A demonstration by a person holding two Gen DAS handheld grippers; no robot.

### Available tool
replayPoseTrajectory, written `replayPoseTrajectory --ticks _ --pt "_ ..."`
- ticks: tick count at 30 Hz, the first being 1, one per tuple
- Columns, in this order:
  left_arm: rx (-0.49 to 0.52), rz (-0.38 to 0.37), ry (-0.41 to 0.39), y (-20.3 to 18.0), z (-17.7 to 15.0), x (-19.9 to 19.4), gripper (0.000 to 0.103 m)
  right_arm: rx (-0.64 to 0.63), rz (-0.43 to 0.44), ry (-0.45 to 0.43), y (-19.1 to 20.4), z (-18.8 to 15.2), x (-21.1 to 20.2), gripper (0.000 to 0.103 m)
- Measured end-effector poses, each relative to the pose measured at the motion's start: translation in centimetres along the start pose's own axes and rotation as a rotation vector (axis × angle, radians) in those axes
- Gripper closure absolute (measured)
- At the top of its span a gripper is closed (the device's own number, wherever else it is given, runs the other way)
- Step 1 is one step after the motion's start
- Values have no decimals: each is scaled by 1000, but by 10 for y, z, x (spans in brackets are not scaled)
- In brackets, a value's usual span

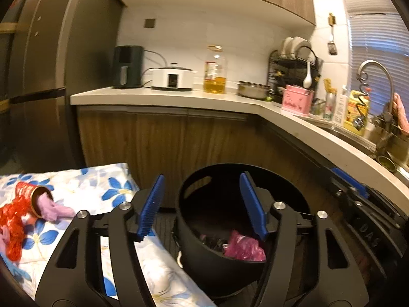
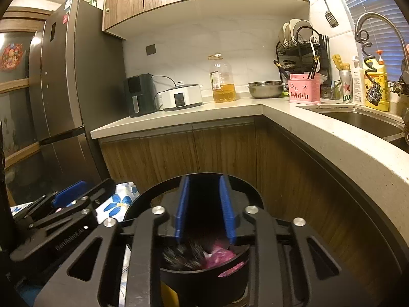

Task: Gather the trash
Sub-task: 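Open both grippers to drop the black and pink bags into the bin, then move both grippers back to the table toward the red paper cup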

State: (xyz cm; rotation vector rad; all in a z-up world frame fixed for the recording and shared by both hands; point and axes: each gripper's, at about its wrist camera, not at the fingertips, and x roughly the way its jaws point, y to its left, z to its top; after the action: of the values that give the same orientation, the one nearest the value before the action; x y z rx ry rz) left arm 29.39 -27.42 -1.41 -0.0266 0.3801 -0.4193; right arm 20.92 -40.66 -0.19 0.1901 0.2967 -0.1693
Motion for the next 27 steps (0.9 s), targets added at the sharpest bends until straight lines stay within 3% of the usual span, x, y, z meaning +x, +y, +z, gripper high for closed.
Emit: replayPoseTrajectory --ticks 5,12,19,27 --pt "-17 60 -13 18 -5 -18 25 -1 -2 1 4 -4 -9 43" --pt "-58 115 -11 41 -17 -60 9 19 -5 -3 12 -12 -31 17" --pt "-72 175 -16 65 -37 -114 6 -9 7 -4 37 -21 -60 14" --pt "-160 314 -10 122 -57 -178 6 -18 65 10 78 -40 -83 9"
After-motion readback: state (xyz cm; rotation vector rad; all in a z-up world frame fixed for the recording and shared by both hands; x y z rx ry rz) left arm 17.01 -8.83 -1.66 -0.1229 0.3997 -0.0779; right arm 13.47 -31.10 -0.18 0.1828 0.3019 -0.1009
